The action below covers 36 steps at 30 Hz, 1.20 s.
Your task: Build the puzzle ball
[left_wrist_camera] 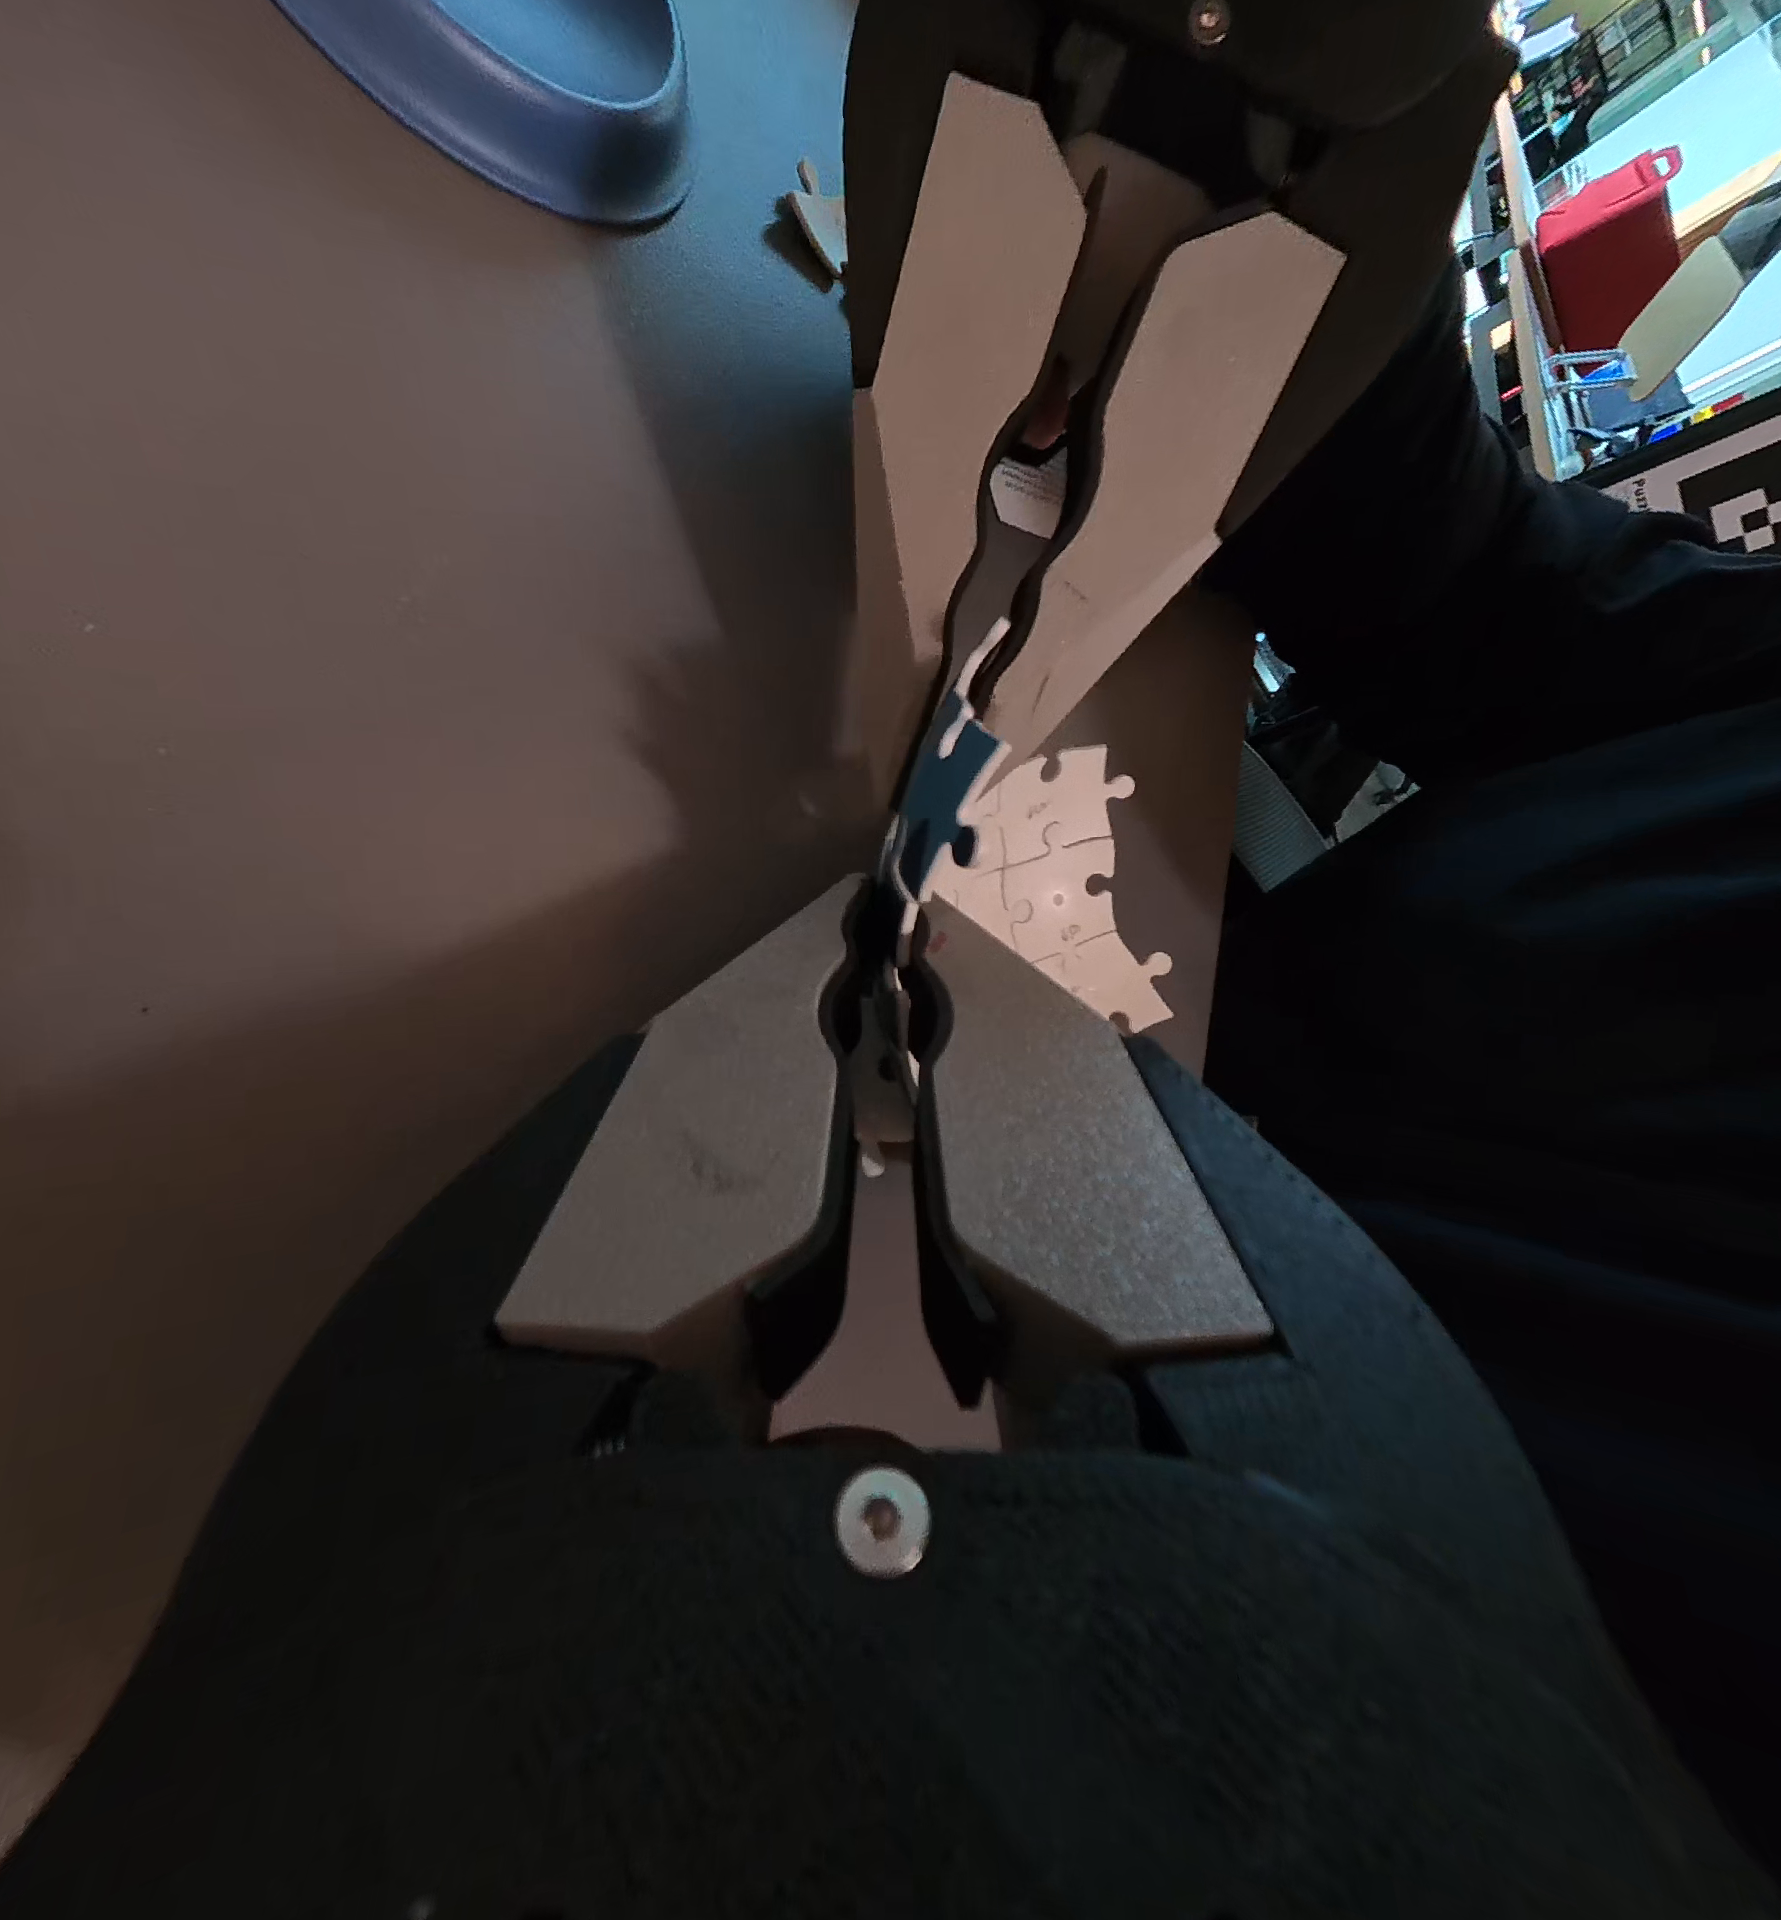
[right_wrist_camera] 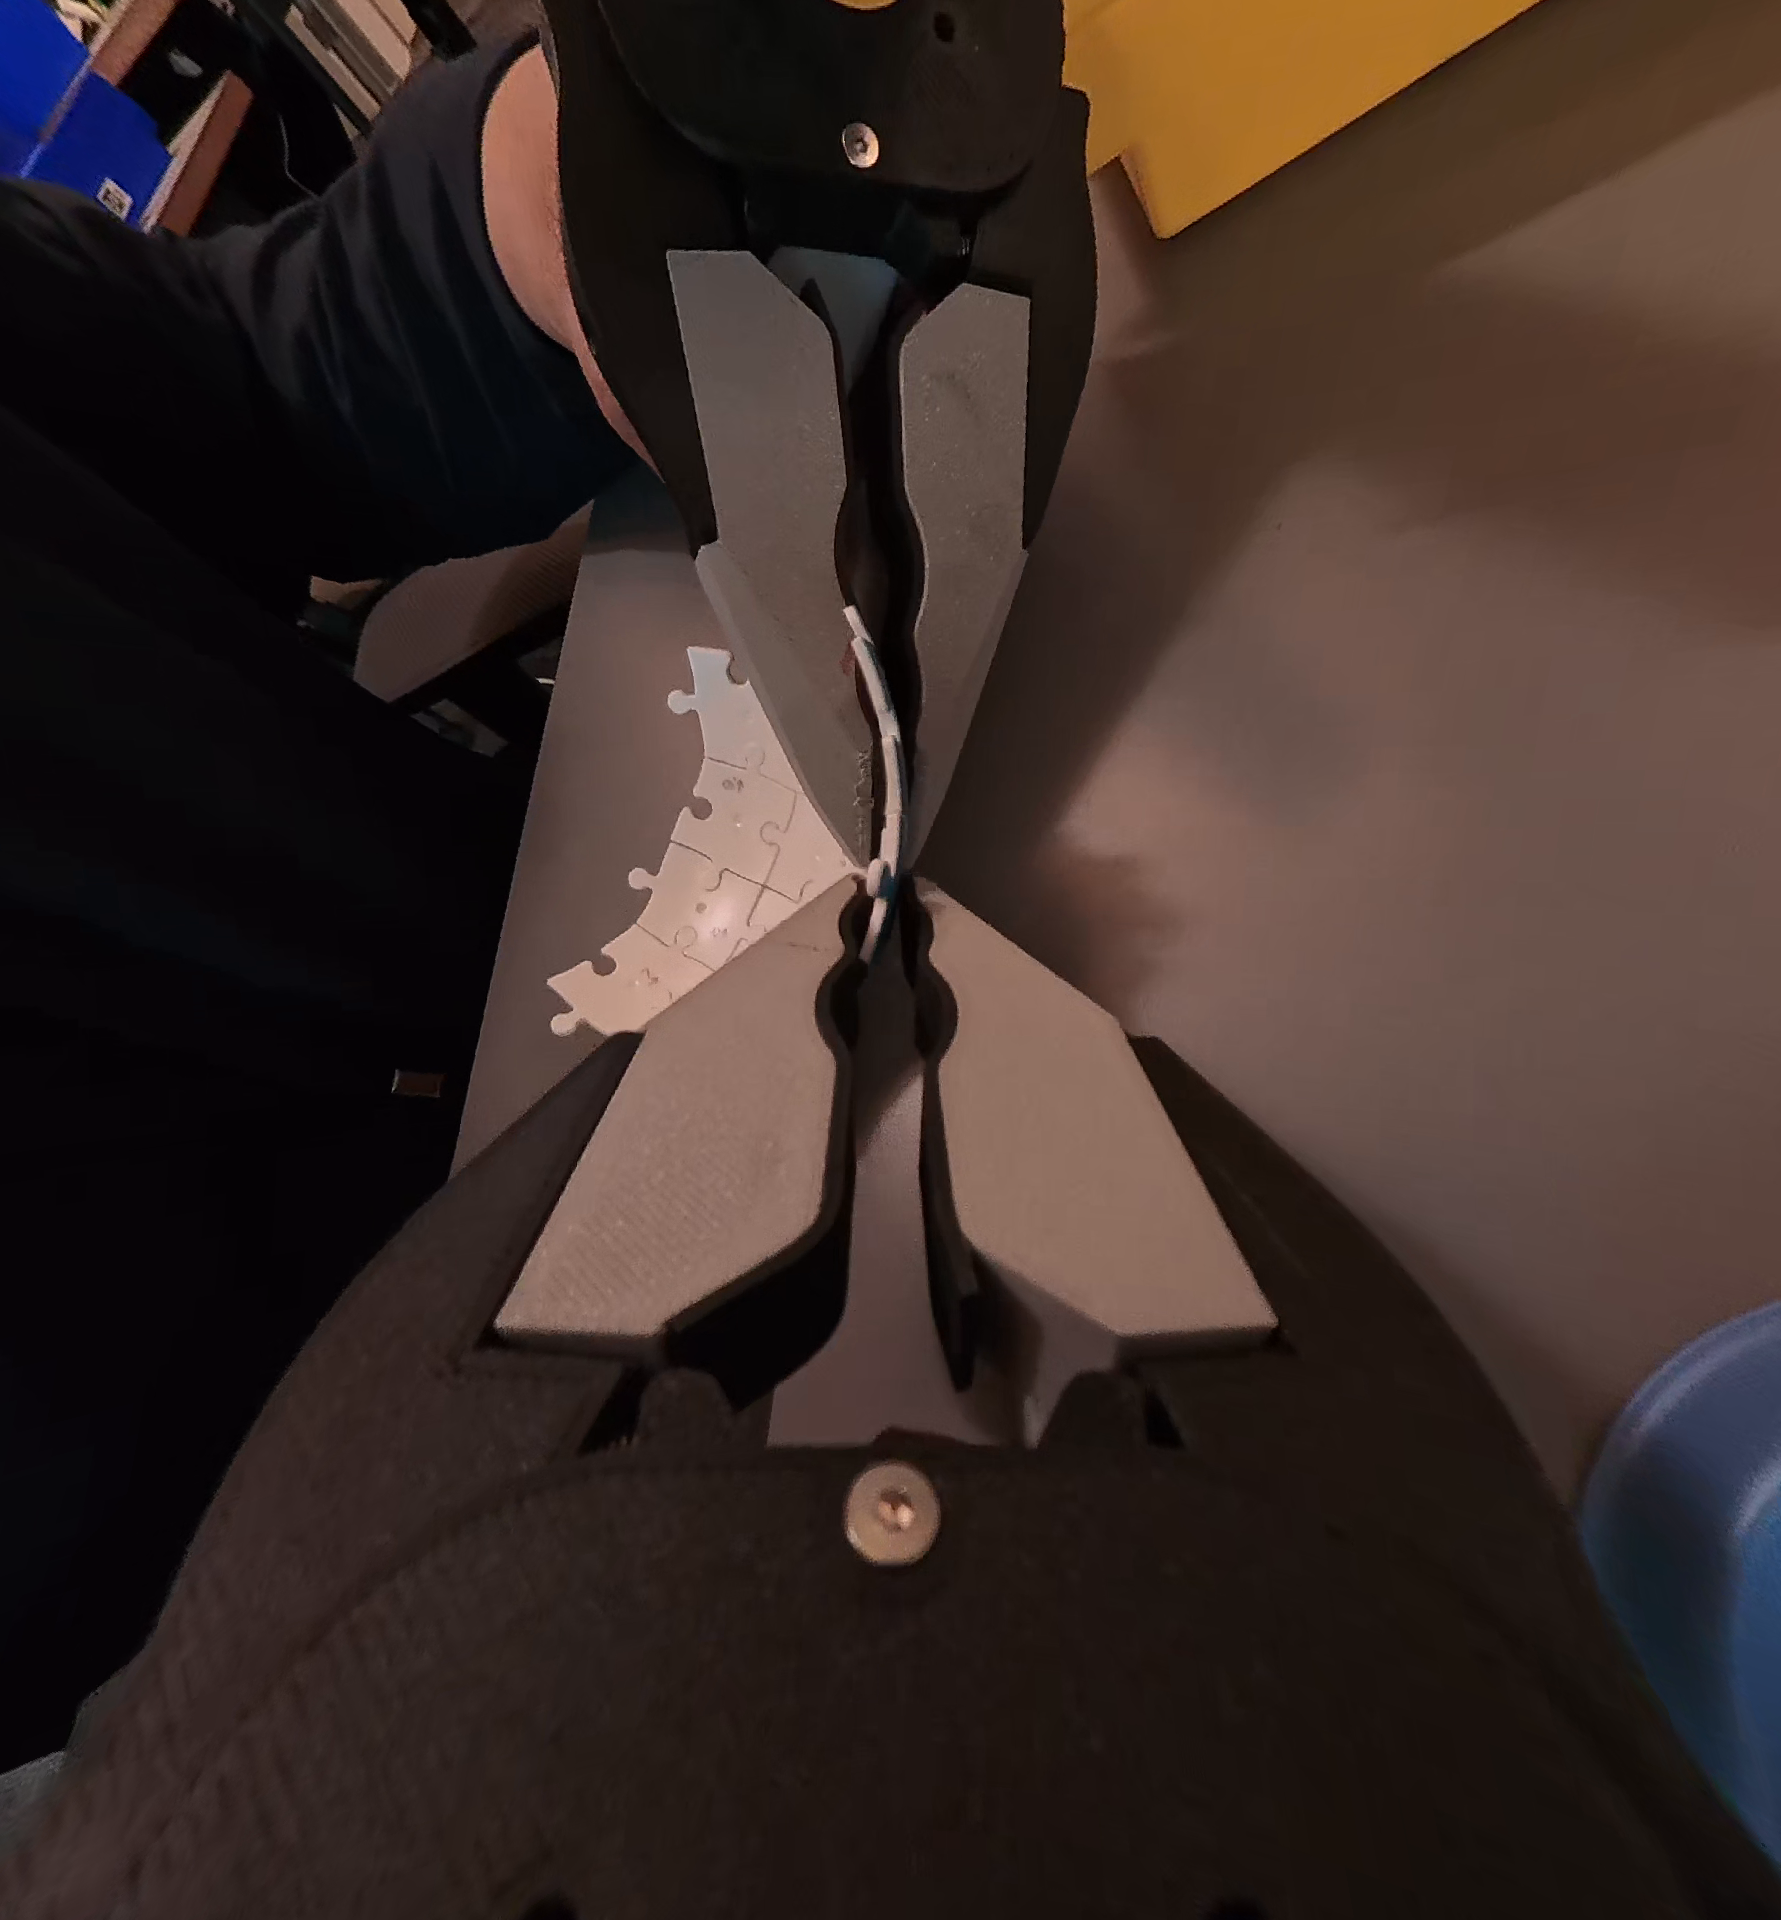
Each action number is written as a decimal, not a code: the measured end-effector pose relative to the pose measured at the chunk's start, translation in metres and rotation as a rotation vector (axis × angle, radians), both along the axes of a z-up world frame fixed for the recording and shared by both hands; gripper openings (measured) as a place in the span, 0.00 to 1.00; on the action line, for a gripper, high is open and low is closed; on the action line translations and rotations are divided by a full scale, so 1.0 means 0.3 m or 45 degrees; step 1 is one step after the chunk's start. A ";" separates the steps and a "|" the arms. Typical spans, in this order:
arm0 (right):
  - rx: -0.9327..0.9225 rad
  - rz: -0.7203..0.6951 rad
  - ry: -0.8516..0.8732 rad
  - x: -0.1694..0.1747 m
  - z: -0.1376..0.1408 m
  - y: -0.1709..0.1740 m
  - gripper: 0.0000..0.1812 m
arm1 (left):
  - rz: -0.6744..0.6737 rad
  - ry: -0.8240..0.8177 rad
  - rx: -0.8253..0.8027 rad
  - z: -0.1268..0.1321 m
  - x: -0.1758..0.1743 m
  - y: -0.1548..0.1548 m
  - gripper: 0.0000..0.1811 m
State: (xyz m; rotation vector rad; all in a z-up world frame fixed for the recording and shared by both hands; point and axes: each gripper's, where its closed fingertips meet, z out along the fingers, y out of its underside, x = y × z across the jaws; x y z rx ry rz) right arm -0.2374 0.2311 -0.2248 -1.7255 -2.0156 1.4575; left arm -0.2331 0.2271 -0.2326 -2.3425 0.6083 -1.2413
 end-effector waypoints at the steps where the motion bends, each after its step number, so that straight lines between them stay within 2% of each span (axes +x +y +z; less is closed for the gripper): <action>1: 0.008 0.001 -0.002 0.002 -0.002 0.003 0.01 | -0.002 0.004 0.001 0.000 0.000 0.000 0.00; 7: 0.037 -0.005 0.006 0.000 -0.005 0.005 0.00 | 0.012 0.017 0.011 -0.002 -0.003 0.005 0.00; 12: 0.004 -0.081 0.048 -0.017 -0.002 0.019 0.00 | 0.091 -0.036 -0.007 0.000 -0.017 0.020 0.00; 17: 0.066 -0.122 0.057 -0.024 -0.010 0.032 0.00 | 0.113 -0.026 -0.019 -0.006 -0.020 0.028 0.00; 36: 0.002 -0.058 0.075 -0.016 0.014 0.021 0.01 | 0.072 -0.005 0.027 0.026 -0.004 0.033 0.00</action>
